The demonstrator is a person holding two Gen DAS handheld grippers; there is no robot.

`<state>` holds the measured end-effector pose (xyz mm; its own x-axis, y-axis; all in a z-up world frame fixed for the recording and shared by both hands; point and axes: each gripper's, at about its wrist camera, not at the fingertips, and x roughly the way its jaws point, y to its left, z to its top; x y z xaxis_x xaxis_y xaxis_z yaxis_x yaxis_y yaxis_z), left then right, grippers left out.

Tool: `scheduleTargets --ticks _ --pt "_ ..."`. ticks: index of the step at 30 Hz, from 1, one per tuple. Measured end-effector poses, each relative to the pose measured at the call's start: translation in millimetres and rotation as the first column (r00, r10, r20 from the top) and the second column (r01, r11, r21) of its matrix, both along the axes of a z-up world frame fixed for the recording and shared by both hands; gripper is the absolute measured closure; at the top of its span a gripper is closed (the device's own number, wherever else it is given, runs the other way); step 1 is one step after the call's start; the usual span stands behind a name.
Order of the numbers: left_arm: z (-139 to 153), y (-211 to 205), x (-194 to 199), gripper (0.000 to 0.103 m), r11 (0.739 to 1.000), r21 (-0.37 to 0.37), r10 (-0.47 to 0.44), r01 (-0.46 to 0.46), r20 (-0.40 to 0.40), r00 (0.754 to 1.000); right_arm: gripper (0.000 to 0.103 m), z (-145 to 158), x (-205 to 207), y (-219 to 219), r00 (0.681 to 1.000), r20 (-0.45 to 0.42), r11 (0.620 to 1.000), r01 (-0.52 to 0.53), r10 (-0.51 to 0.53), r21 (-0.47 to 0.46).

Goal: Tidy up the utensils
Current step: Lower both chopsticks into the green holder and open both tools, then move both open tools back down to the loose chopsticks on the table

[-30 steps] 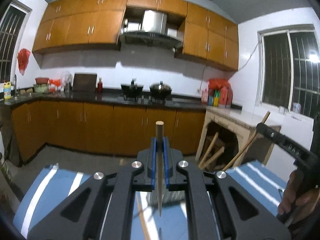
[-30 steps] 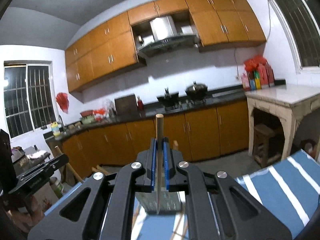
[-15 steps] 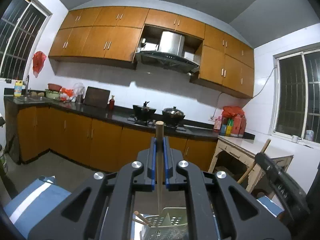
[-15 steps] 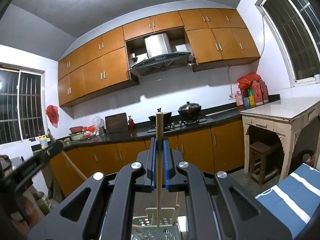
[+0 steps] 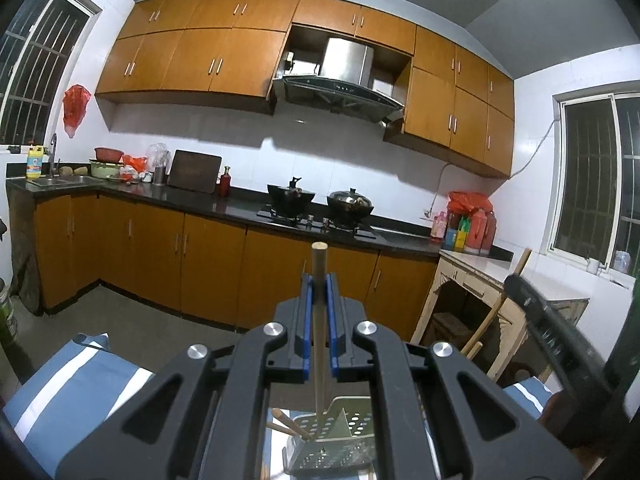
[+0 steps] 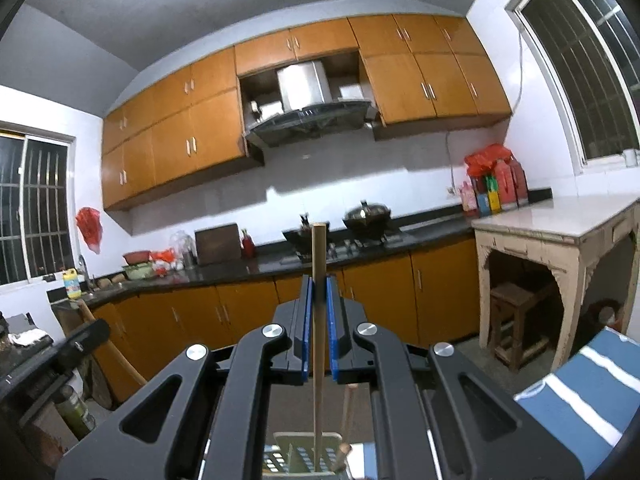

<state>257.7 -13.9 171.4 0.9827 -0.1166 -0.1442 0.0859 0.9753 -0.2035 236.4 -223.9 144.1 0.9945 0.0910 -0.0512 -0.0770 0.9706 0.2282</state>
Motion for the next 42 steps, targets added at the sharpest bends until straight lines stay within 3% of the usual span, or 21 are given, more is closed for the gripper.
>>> scheduleTargets --ticks 14,16,17,18,27,32,37,39,42 --pt "-13.6 -4.4 13.7 0.095 0.999 0.038 -0.014 0.016 -0.065 0.998 0.095 -21.0 11.2 2.3 0.991 -0.13 0.999 -0.033 0.032 -0.002" --pt "-13.7 -2.9 13.6 0.093 0.999 0.037 -0.013 0.016 -0.07 0.997 0.08 -23.0 8.4 1.3 0.99 -0.138 0.999 -0.038 0.037 -0.003" --pt "-14.5 -2.6 12.2 0.09 0.999 0.04 -0.013 0.016 -0.071 0.997 0.057 -23.7 5.2 -0.5 0.991 -0.133 1.0 -0.031 0.031 -0.001" --pt "-14.3 -1.8 11.2 0.085 0.999 0.043 -0.01 0.013 -0.073 0.997 0.047 -23.8 -0.6 -2.4 0.993 -0.118 1.0 -0.021 0.02 -0.002" --pt "-15.3 5.1 -14.0 0.07 0.998 0.056 0.008 -0.004 -0.076 0.997 0.047 -29.4 -29.1 -25.9 0.991 -0.134 1.0 -0.005 0.009 0.03" --pt "-22.5 12.9 -42.5 0.067 0.997 0.071 0.018 -0.012 -0.088 0.996 0.048 -47.7 -52.2 -39.1 0.983 -0.183 0.999 0.015 -0.008 0.039" --pt "-47.9 25.3 -82.2 0.058 0.994 0.11 0.036 -0.024 -0.107 0.994 0.048 -89.6 -66.0 -47.7 0.951 -0.309 0.999 0.036 -0.028 0.02" --pt "-70.0 31.5 -96.8 0.056 0.989 0.141 0.057 -0.036 -0.142 0.988 0.048 -112.4 -67.9 -48.7 0.924 -0.381 0.999 0.036 -0.03 0.008" --pt "-104.3 41.0 -102.1 0.055 0.987 0.158 0.068 -0.032 -0.228 0.971 0.051 -155.7 -63.5 -45.3 0.853 -0.522 1.0 0.022 -0.017 0.003"
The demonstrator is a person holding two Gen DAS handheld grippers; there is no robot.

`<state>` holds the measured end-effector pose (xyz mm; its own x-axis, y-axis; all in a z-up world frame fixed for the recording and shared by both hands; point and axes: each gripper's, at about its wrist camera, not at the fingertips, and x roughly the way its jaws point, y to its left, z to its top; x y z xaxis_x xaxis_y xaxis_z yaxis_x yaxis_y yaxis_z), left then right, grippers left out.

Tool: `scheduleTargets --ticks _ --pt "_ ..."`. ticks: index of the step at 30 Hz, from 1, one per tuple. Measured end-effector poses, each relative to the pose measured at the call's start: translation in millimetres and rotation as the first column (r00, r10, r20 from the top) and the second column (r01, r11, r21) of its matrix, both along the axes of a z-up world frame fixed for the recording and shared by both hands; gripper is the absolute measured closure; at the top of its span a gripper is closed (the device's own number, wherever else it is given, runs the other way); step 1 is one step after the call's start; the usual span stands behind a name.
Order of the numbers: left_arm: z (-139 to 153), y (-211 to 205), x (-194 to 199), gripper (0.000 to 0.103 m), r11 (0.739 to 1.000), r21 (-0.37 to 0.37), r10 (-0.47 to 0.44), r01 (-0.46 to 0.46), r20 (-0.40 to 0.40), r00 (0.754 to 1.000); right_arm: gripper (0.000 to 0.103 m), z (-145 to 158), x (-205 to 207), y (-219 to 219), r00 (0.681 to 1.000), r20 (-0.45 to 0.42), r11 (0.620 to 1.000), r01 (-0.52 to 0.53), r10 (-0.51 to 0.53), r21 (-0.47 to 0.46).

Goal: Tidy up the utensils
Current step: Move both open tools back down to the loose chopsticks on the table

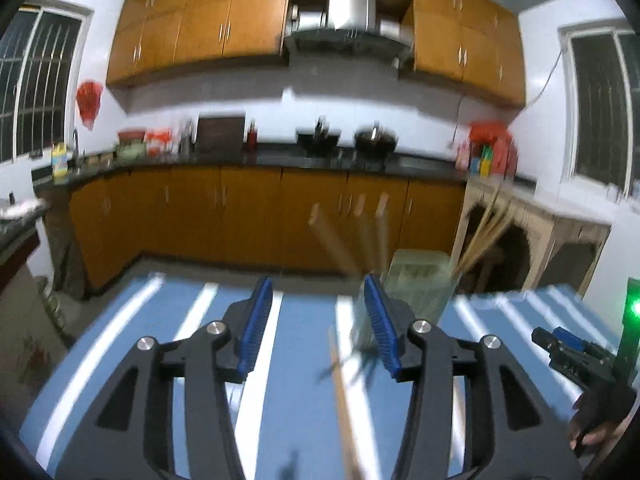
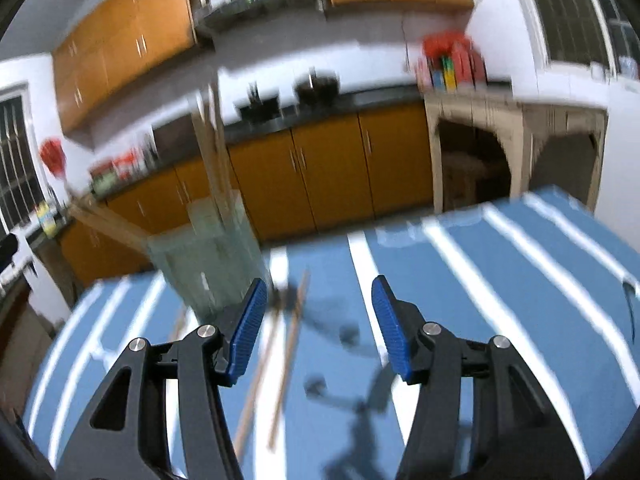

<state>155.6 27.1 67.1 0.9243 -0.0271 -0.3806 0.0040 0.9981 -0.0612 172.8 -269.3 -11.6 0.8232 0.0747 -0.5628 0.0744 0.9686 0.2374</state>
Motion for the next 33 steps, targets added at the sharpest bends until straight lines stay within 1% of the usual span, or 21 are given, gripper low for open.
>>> scheduleTargets --ticks 2,3,4,6,8,11,15,19,21,23,25,26,30,31,32,33 --pt "-28.4 7.7 3.2 0.055 1.0 -0.004 0.008 -0.008 -0.087 0.996 0.058 -22.0 3.2 5.3 0.996 -0.086 0.999 -0.028 0.029 0.017" --pt "-39.9 10.5 5.1 0.056 1.0 -0.005 0.014 -0.015 -0.125 0.992 0.063 -32.2 6.6 10.3 0.99 -0.132 0.998 -0.05 0.053 0.027" --pt "-55.6 14.1 7.8 0.056 1.0 -0.01 0.017 -0.019 -0.177 0.984 0.065 -39.2 8.7 15.5 0.984 -0.164 0.997 -0.068 0.072 0.029" --pt "-70.3 19.7 10.5 0.059 1.0 -0.023 0.015 -0.021 -0.228 0.973 0.068 -50.5 12.3 30.2 0.971 -0.211 0.994 -0.108 0.11 0.021" --pt "-85.5 22.0 12.8 0.062 0.999 -0.033 0.001 -0.01 -0.275 0.961 0.07 -56.0 14.8 41.3 0.964 -0.23 0.99 -0.137 0.136 0.012" --pt "-99.3 19.2 12.6 0.062 0.999 -0.028 -0.022 0.014 -0.304 0.952 0.073 -62.3 21.1 58.3 0.955 -0.254 0.986 -0.165 0.156 -0.014" --pt "-107.6 12.9 18.5 0.062 0.999 -0.034 -0.048 0.038 -0.335 0.941 0.074 -70.8 29.2 61.3 0.946 -0.283 0.985 -0.17 0.155 -0.029" --pt "-115.6 8.4 25.3 0.062 0.998 -0.04 -0.067 0.056 -0.362 0.93 0.075 -71.0 29.0 66.9 0.949 -0.275 0.98 -0.184 0.156 -0.079" --pt "-119.7 7.1 27.5 0.062 0.996 -0.059 -0.086 0.069 -0.379 0.921 0.078 -71.4 27.3 68.4 0.95 -0.271 0.977 -0.187 0.154 -0.099" --pt "-124.2 5.9 30.0 0.062 0.993 -0.087 -0.109 0.08 -0.396 0.912 0.078 -70.8 26.5 64.8 0.952 -0.265 0.981 -0.178 0.153 -0.073" --pt "-127.4 4.1 31.5 0.062 0.991 -0.102 -0.121 0.087 -0.406 0.906 0.078 -69.9 28.1 59.8 0.954 -0.257 0.986 -0.164 0.151 -0.031" --pt "-129.2 2.8 32.5 0.062 0.99 -0.106 -0.127 0.091 -0.411 0.903 0.078 -69.4 29.5 59.6 0.955 -0.255 0.986 -0.163 0.151 -0.028" --pt "-134.8 -4.1 35.8 0.065 0.989 -0.098 -0.141 0.11 -0.428 0.893 0.078 -71.1 32.6 66.4 0.949 -0.267 0.981 -0.19 0.17 -0.05" --pt "-136.2 -5.7 36.5 0.065 0.989 -0.094 -0.142 0.113 -0.432 0.891 0.078 -71.0 31.8 69.1 0.95 -0.262 0.978 -0.194 0.168 -0.075" --pt "-138.2 -7.4 37.2 0.067 0.989 -0.089 -0.144 0.116 -0.437 0.888 0.08 -71.0 31.6 70.6 0.951 -0.261 0.976 -0.195 0.165 -0.093" --pt "-139.6 -8.2 37.8 0.068 0.989 -0.087 -0.145 0.119 -0.442 0.885 0.087 -71.1 31.4 70.5 0.953 -0.262 0.976 -0.188 0.155 -0.107"
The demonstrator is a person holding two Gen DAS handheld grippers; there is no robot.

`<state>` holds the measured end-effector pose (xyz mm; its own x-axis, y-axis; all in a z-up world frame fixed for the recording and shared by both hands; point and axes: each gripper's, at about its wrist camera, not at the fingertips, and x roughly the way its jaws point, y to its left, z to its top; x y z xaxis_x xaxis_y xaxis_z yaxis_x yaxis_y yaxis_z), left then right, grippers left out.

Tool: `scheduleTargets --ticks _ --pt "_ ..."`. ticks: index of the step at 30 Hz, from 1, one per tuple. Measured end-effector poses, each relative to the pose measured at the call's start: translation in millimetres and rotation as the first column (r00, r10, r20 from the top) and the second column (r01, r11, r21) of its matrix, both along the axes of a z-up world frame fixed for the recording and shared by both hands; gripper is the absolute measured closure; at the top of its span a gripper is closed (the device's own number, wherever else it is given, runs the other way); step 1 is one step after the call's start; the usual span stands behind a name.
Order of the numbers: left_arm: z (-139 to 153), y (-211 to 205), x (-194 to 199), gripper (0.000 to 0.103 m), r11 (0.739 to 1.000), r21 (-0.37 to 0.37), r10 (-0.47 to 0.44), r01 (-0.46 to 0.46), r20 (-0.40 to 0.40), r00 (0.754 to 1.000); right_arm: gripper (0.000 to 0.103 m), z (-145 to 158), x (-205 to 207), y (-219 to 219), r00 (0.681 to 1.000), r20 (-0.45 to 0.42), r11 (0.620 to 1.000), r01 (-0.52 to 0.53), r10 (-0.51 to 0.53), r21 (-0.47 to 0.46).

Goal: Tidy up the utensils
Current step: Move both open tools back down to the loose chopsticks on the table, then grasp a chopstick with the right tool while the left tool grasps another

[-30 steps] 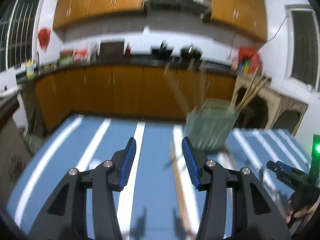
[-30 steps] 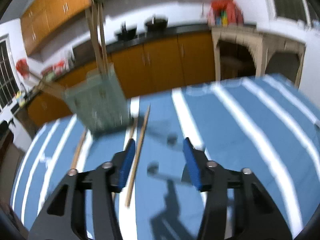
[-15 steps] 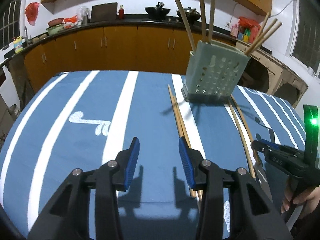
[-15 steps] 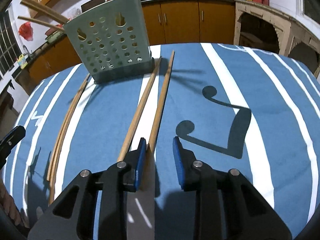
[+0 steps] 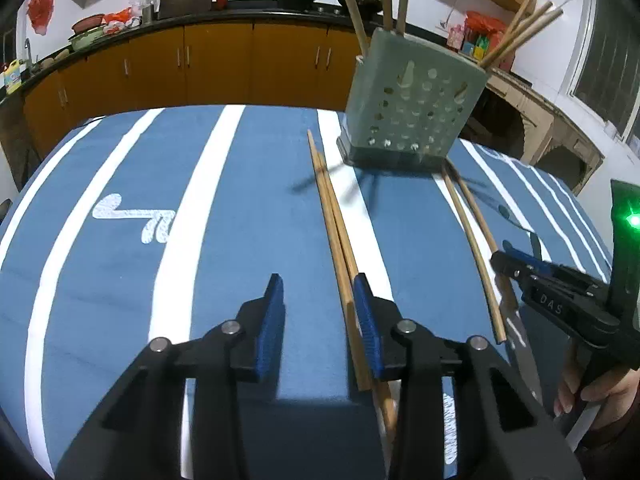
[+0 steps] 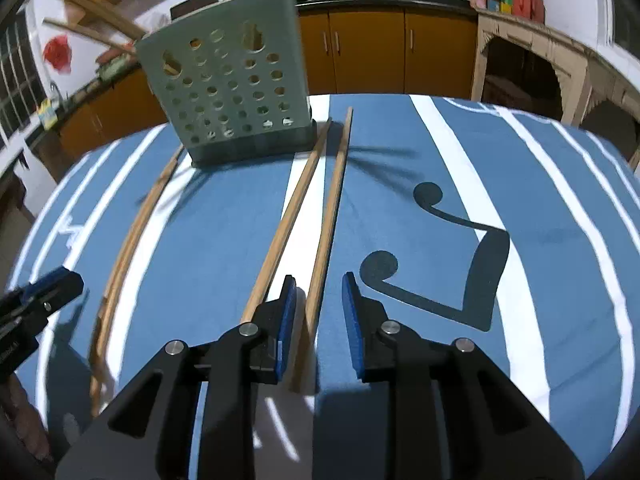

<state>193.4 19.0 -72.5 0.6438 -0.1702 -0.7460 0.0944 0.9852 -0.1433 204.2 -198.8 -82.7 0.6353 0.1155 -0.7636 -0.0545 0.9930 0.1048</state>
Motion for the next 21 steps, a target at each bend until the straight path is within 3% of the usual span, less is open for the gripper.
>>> scheduleTargets --ticks 2,8,21 --pt "-3.4 -1.9 1.5 0.072 1.0 0.004 -0.006 0.006 -0.013 1.0 0.095 -0.2 1.2 -9.6 1.0 -0.006 0.999 0.028 -0.028 0.023" --pt "-6.8 -7.6 2.5 0.079 0.999 0.013 -0.035 0.036 -0.025 0.999 0.096 -0.7 -2.2 -53.9 0.983 -0.018 0.98 0.185 -0.184 0.073" --pt "-14.2 -20.3 5.7 0.085 0.997 0.045 -0.067 0.069 -0.054 0.996 0.095 -2.0 -3.6 -56.8 0.985 -0.01 0.984 0.174 -0.173 0.048"
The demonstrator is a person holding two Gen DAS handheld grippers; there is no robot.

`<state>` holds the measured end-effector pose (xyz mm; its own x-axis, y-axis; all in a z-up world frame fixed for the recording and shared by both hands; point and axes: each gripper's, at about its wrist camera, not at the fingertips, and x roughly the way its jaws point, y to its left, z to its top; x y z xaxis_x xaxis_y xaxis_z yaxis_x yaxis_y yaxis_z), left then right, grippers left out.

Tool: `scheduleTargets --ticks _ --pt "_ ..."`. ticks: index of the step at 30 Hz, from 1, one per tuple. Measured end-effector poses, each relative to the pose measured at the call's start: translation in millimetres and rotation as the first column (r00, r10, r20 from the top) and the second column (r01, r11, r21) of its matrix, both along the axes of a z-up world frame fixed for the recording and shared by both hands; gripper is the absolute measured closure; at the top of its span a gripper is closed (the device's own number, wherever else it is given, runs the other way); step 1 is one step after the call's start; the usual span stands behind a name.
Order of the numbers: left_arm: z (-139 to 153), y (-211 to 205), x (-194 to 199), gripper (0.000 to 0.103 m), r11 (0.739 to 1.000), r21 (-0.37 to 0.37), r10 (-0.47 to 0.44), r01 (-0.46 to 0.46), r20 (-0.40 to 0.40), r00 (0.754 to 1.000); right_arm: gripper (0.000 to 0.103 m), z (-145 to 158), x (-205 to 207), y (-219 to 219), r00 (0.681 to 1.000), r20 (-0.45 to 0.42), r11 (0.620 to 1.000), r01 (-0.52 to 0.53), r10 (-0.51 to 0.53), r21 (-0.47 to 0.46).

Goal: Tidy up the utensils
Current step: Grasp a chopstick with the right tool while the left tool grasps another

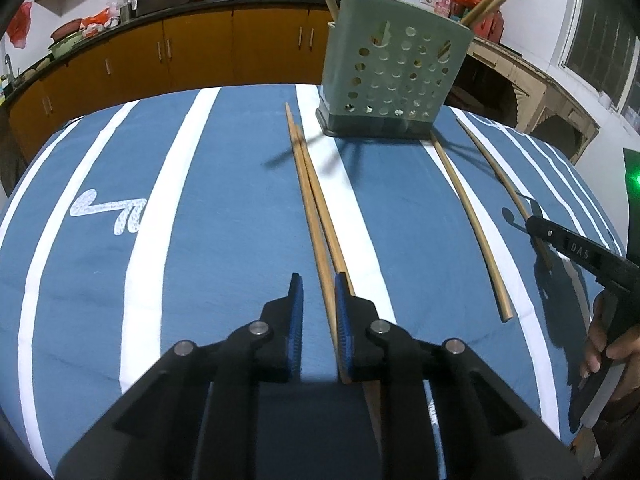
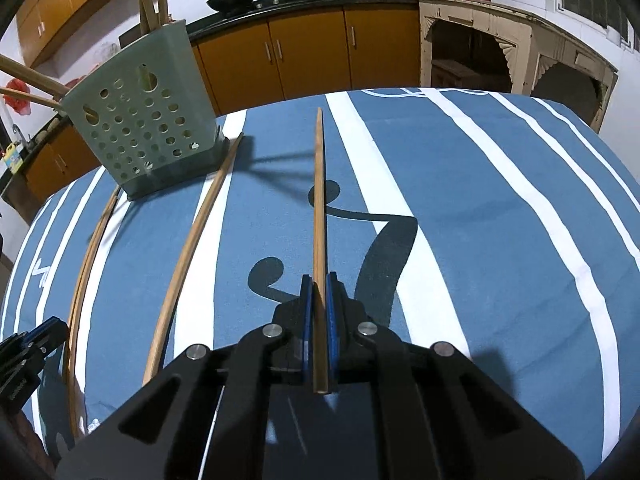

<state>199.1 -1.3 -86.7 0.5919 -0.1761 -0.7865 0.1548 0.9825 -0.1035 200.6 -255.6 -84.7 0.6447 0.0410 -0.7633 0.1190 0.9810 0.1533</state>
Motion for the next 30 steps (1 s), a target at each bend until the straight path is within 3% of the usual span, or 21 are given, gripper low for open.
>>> scheduleTargets --ticks 10,19,25,30 --pt "-3.3 -7.3 4.7 0.094 0.999 0.051 0.01 -0.01 -0.001 1.0 0.095 0.5 -0.8 6.3 1.0 0.002 0.999 -0.025 0.025 -0.031" --pt "-1.9 46.4 31.5 0.095 0.982 0.082 0.172 -0.172 0.006 0.985 0.095 -0.4 -4.7 -12.0 1.0 0.005 1.0 0.015 -0.015 -0.006" --pt "-2.6 55.3 33.1 0.093 0.98 0.105 0.17 -0.172 0.027 0.985 0.095 -0.4 -4.2 -8.5 1.0 0.005 0.999 0.013 -0.012 -0.031" --pt "-3.0 50.7 31.8 0.084 0.981 0.108 0.16 -0.163 0.032 0.987 0.095 -0.3 -4.0 -8.3 1.0 0.005 0.999 0.013 -0.013 -0.033"
